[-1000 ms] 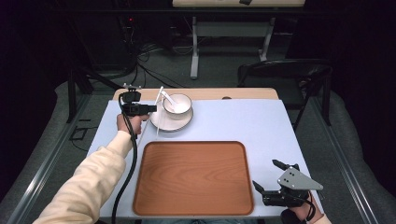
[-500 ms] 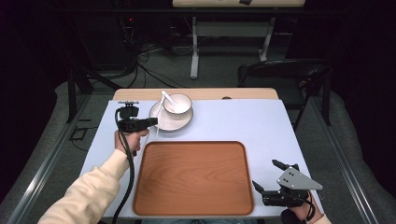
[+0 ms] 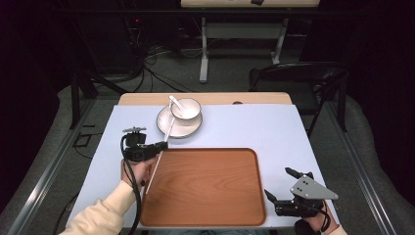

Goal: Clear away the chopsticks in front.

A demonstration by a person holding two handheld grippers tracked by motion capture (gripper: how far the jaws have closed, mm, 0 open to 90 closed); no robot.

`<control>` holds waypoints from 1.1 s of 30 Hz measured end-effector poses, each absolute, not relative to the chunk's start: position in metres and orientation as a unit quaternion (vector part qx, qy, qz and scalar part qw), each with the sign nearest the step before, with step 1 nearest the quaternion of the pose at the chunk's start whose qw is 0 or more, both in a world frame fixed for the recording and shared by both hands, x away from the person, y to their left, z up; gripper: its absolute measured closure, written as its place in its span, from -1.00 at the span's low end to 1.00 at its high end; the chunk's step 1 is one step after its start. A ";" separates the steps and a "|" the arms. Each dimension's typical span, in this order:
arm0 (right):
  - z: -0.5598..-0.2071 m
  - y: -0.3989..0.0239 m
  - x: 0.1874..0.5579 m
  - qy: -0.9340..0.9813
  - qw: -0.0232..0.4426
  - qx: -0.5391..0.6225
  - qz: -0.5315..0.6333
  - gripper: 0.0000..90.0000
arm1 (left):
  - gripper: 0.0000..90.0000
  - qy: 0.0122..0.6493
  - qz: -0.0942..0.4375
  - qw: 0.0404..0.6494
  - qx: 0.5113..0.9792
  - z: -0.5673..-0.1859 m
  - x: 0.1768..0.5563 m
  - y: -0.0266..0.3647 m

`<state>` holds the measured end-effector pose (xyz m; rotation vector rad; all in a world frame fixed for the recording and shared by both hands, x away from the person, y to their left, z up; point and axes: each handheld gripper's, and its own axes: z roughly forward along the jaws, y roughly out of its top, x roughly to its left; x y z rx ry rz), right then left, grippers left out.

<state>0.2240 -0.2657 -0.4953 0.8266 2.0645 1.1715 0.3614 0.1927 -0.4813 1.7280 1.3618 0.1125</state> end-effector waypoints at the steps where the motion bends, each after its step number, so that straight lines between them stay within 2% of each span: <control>1: -0.495 -0.266 0.224 0.782 0.309 0.313 0.443 -0.82 | 0.87 0.552 0.047 0.452 0.699 -0.484 0.359 0.192; 23: -0.495 -0.265 0.224 0.782 0.311 0.310 0.442 -0.82 | 0.86 0.595 0.057 0.422 0.682 -0.527 0.326 0.203; 33: -0.495 -0.265 0.224 0.781 0.313 0.308 0.444 -0.82 | 0.86 0.616 0.059 0.382 0.687 -0.541 0.318 0.204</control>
